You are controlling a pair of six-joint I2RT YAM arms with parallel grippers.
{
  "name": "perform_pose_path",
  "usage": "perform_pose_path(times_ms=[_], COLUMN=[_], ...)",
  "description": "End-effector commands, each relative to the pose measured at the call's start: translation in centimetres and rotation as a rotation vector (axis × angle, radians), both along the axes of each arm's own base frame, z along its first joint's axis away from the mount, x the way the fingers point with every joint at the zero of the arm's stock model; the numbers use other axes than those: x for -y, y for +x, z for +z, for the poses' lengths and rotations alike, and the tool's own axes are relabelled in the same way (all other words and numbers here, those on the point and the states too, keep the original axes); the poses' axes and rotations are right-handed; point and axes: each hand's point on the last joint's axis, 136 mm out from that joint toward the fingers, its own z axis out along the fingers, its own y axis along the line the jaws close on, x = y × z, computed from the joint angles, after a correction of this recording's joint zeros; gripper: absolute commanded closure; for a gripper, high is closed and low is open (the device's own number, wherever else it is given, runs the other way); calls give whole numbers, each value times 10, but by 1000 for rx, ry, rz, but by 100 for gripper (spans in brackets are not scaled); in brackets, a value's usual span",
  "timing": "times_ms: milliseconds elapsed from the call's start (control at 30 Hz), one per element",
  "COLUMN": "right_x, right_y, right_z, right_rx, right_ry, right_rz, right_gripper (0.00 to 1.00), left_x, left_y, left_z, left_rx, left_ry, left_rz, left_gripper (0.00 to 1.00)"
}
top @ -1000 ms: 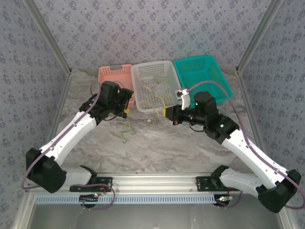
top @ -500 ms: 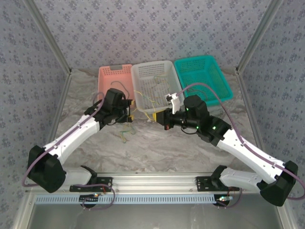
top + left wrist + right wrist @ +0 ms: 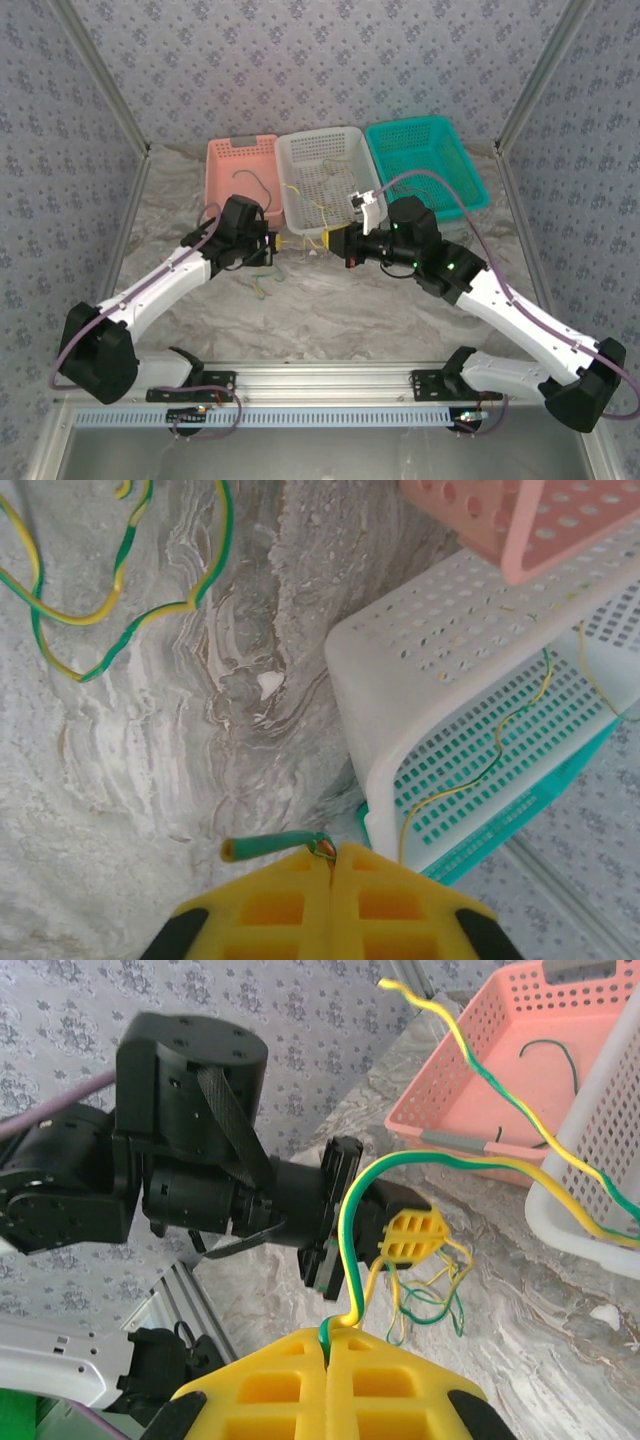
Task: Untangle the cables
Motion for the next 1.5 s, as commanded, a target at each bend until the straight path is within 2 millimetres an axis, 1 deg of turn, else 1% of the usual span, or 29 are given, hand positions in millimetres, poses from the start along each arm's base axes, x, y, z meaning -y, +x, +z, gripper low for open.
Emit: perform_pose_path(times_ms=[0,67,200,233,300,333,400,533,667,767,867,933,1000,1033,1067,1100,1133,1200,1300,1333,1400,1433,1467], right_x=[3,4,9,10,15,16,16,15,17,14,7,0,-5,-6,-7,-5,-6,-7,-14,-16,-21,-24,-27], right_y=[12,17,34,40,52,58,73,105,137,156,164,162,155,151,144,137,131,114,89,82,66,59,53], right_z=[50,57,68,68,85,88,92,100,113,119,118,114,108,107,106,104,103,102,93,92,91,91,91], right_rx=[117,137,176,184,228,245,286,358,398,413,414,410,392,387,383,380,379,378,352,351,344,343,342], right_ry=[88,92,90,87,101,99,88,78,105,117,109,98,74,69,66,56,50,42,17,13,7,1,-4], right_rz=[-33,-43,-97,-116,-164,-186,-235,-321,-386,-400,-381,-334,-282,-259,-227,-206,-178,-106,6,35,91,114,134], right_gripper=[100,100,100,100,100,100,100,100,100,100,100,100,100,100,100,100,100,100,100,100,100,100,100], left_x=[-8,-12,-17,-17,-15,-14,-13,-9,-3,0,1,-2,-13,-20,-27,-31,-38,-42,-40,-36,-25,-17,-10], left_y=[-9,-15,-28,-32,-42,-46,-55,-67,-79,-87,-92,-92,-89,-88,-85,-79,-77,-65,-40,-31,-10,1,9], left_z=[-8,-9,-4,-2,0,0,3,11,18,19,22,28,47,58,75,96,109,146,199,214,237,245,247], left_rx=[-5,-2,23,31,43,45,60,85,98,102,109,124,187,210,252,311,332,406,511,543,592,612,613], left_ry=[33,47,76,83,82,77,63,46,37,33,20,22,60,82,104,118,140,153,159,161,151,139,130], left_rz=[-31,-43,-102,-124,-157,-162,-170,-191,-225,-239,-244,-238,-218,-207,-197,-189,-185,-191,-222,-237,-271,-287,-300], left_gripper=[100,100,100,100,100,100,100,100,100,100,100,100,100,97,91,86,81,68,52,47,40,37,35])
